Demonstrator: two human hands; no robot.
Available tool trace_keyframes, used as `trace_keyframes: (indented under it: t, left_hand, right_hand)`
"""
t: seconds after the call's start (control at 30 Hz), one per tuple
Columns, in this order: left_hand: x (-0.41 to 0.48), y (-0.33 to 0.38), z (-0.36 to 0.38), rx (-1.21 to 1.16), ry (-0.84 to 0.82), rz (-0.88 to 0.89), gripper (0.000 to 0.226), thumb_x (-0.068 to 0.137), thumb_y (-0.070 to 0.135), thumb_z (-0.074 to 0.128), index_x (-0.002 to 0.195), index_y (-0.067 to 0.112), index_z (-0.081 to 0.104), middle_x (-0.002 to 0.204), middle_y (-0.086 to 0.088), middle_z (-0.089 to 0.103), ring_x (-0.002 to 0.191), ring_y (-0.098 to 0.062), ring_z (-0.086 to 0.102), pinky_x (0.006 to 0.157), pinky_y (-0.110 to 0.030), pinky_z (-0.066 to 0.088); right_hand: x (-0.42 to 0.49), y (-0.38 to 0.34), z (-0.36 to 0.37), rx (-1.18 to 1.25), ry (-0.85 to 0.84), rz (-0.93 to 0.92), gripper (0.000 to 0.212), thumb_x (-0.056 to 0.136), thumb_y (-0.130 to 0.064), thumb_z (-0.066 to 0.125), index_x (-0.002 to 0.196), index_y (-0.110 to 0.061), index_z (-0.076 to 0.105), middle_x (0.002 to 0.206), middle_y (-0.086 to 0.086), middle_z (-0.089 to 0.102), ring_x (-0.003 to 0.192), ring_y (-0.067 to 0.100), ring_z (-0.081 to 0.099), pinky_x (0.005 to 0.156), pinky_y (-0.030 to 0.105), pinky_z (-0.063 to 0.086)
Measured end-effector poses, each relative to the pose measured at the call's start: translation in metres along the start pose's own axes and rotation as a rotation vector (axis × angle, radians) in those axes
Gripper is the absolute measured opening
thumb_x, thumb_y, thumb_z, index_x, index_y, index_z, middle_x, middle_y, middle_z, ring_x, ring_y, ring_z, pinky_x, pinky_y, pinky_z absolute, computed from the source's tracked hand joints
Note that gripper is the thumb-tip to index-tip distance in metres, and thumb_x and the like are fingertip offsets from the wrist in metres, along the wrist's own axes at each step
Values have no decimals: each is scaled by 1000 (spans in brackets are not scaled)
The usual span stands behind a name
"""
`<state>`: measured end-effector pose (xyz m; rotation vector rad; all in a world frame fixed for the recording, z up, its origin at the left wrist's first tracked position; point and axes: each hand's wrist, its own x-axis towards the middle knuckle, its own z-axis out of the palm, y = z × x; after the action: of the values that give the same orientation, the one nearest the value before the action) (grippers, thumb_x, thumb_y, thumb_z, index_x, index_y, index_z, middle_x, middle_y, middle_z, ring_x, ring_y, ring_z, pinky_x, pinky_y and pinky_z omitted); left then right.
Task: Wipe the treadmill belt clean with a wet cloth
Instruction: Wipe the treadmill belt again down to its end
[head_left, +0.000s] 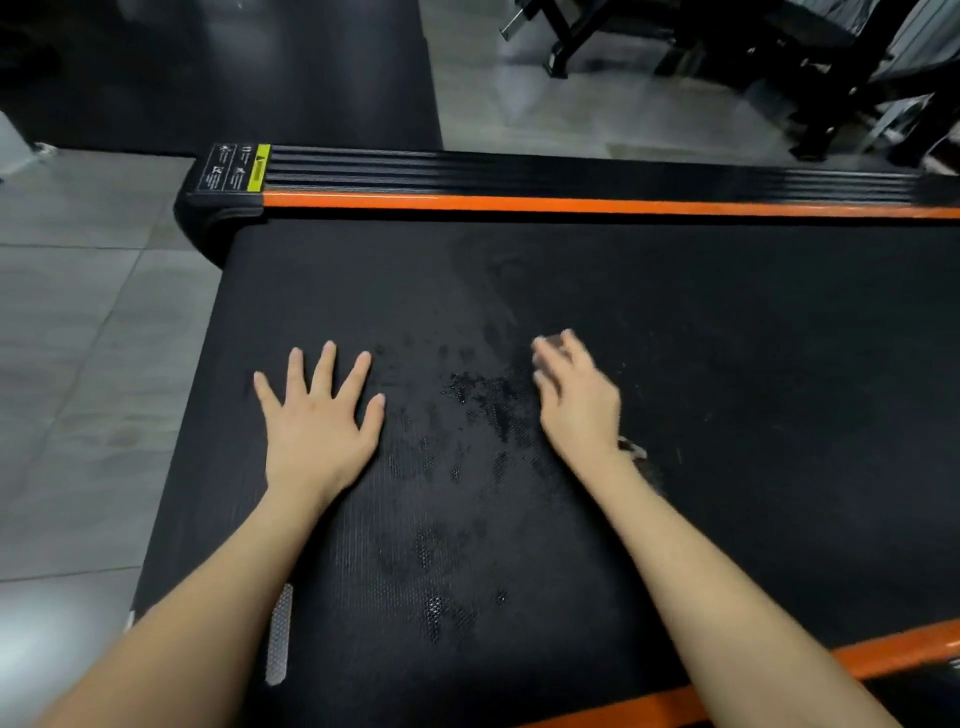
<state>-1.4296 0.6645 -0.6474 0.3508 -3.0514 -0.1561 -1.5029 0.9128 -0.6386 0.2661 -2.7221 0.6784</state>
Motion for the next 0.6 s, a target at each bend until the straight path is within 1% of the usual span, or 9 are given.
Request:
trace_keyframes:
  t: [0.07, 0.13, 0.2, 0.27, 0.3, 0.33, 0.43, 0.5, 0.6]
  left_hand:
    - [0, 1, -1, -13, 6, -5, 70, 86, 60, 3, 149, 35, 20, 158, -4, 16, 146, -32, 4, 113, -58, -3]
    - [0, 1, -2, -12, 5, -5, 69, 87, 60, 4, 149, 36, 21, 158, -3, 17, 146, -32, 5, 114, -58, -3]
    - [-1, 1, -2, -15, 5, -11, 68, 88, 60, 6, 148, 35, 24, 157, -4, 20, 145, -32, 8, 114, -58, -1]
    - [-1, 0, -2, -8, 7, -5, 67, 88, 59, 7, 148, 34, 25, 157, -4, 21, 145, -33, 9, 114, -59, 1]
    - [-1, 0, -1, -3, 6, -6, 67, 88, 59, 7, 148, 35, 25, 157, -4, 21, 145, -33, 9, 114, -59, 1]
    - [0, -1, 0, -2, 6, -8, 67, 88, 59, 7, 148, 35, 25, 157, -4, 21, 145, -32, 9, 114, -59, 1]
    - [1, -2, 2, -7, 14, -4, 66, 88, 59, 7, 148, 37, 23, 158, -2, 19, 146, -31, 6, 114, -58, 0]
    - [1, -4, 3, -5, 13, -2, 65, 89, 60, 7, 149, 37, 21, 158, -2, 17, 146, -31, 5, 115, -58, -1]
    - [1, -3, 3, -25, 19, 4, 64, 90, 59, 9, 149, 36, 22, 158, -3, 19, 146, -32, 6, 114, -59, 0]
  right_hand:
    - [-42, -24, 1, 26, -57, -292, 41, 79, -16, 59, 120, -20, 62, 135, 16, 53, 101, 37, 63, 86, 43, 53]
    - [-85, -38, -4, 33, -160, -561, 50, 76, -13, 66, 124, -24, 57, 138, 13, 50, 109, 38, 59, 91, 45, 50]
    - [-85, -33, -11, 32, -220, -712, 57, 74, -11, 72, 127, -27, 56, 140, 10, 49, 116, 36, 56, 96, 45, 46]
    - [-49, -16, -3, 12, -198, -696, 63, 69, -5, 75, 125, -26, 58, 136, 13, 52, 116, 38, 56, 98, 51, 44]
    - [-23, -9, 5, 16, -175, -611, 62, 69, -2, 74, 124, -25, 57, 135, 14, 53, 116, 39, 55, 97, 55, 44]
    - [4, -5, 12, 24, -161, -468, 58, 73, -3, 71, 125, -25, 57, 137, 13, 51, 119, 39, 53, 97, 56, 44]
    - [44, -18, 30, 50, -142, -52, 40, 91, -19, 59, 130, -28, 56, 147, 4, 41, 129, 30, 46, 107, 42, 37]
    - [26, -33, 30, 31, -113, -103, 38, 88, -17, 61, 125, -25, 60, 143, 8, 46, 120, 33, 54, 100, 43, 44]
    - [-38, -43, 7, 39, -158, -473, 35, 84, -16, 59, 118, -21, 62, 133, 13, 55, 107, 38, 61, 89, 49, 51]
